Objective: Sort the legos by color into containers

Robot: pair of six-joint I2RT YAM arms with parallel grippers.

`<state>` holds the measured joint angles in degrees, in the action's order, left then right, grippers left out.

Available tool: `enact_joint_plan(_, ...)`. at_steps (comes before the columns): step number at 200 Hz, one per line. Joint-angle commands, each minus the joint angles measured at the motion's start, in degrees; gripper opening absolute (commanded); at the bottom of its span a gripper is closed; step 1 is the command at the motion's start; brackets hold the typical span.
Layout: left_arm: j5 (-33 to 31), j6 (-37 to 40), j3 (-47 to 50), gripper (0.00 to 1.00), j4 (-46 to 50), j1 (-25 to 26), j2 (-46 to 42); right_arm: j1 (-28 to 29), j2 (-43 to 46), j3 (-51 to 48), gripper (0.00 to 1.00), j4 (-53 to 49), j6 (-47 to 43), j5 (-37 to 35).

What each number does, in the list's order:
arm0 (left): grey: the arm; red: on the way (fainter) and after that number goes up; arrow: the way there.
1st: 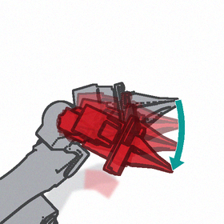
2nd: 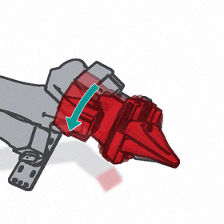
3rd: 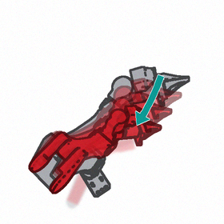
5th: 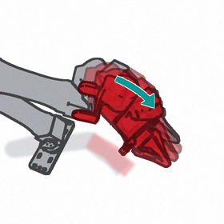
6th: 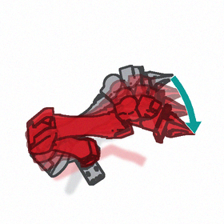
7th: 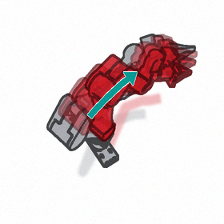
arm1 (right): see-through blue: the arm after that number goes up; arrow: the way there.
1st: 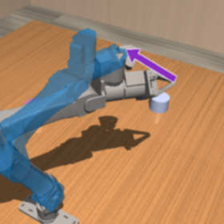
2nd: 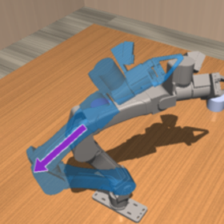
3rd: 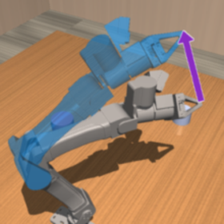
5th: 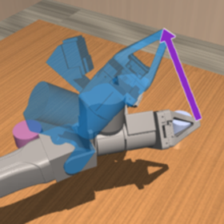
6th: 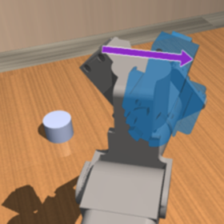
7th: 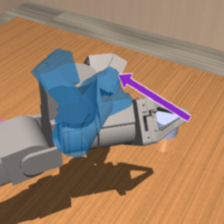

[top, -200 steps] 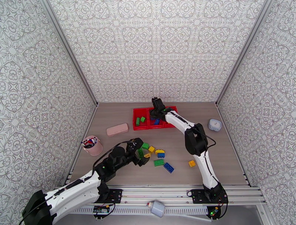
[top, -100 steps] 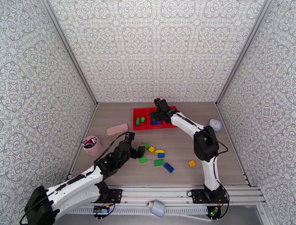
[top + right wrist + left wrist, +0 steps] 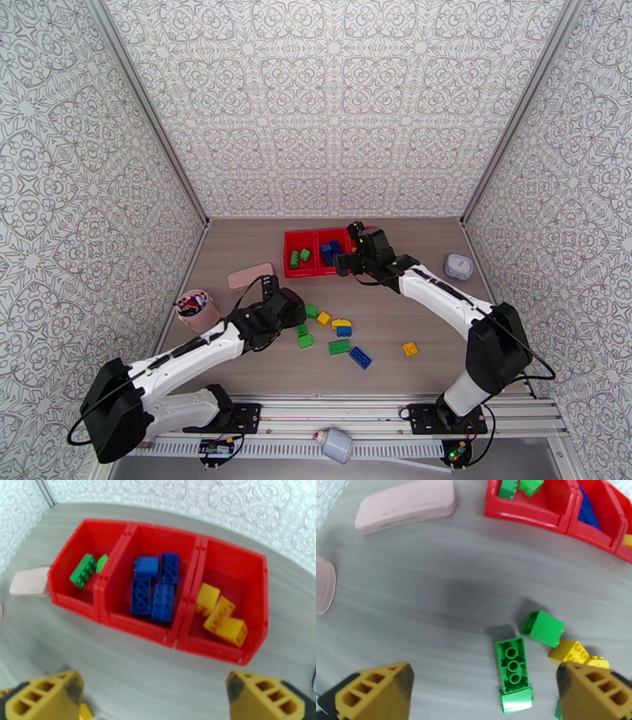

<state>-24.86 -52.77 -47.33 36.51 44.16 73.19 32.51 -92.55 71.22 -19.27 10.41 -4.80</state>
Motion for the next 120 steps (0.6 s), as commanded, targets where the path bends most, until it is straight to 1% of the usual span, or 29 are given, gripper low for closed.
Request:
enact_joint_plan(1, 4.6, -4.1, -3.9, 0.99, 6.5, -0.5, 4.1, 0.0, 2.4, -2.8, 1.00, 0.9, 0.9, 0.2)
enact_joint_plan(33, 9.0, -4.7, -5.5, 0.94, 6.1, -0.6, 9.3, 0.1, 3.1, -4.4, 1.00, 0.8, 1.3, 0.1)
enact_joint_plan(73, 11.2, -4.5, -6.2, 0.86, 3.8, -1.1, 15.3, 0.1, 3.1, -5.2, 1.00, 0.8, 1.5, -0.2)
enact_joint_plan(120, 13.3, -3.1, -7.7, 0.84, 2.0, -1.5, 19.7, 0.0, 2.8, -6.2, 1.00, 0.8, 2.1, 0.4)
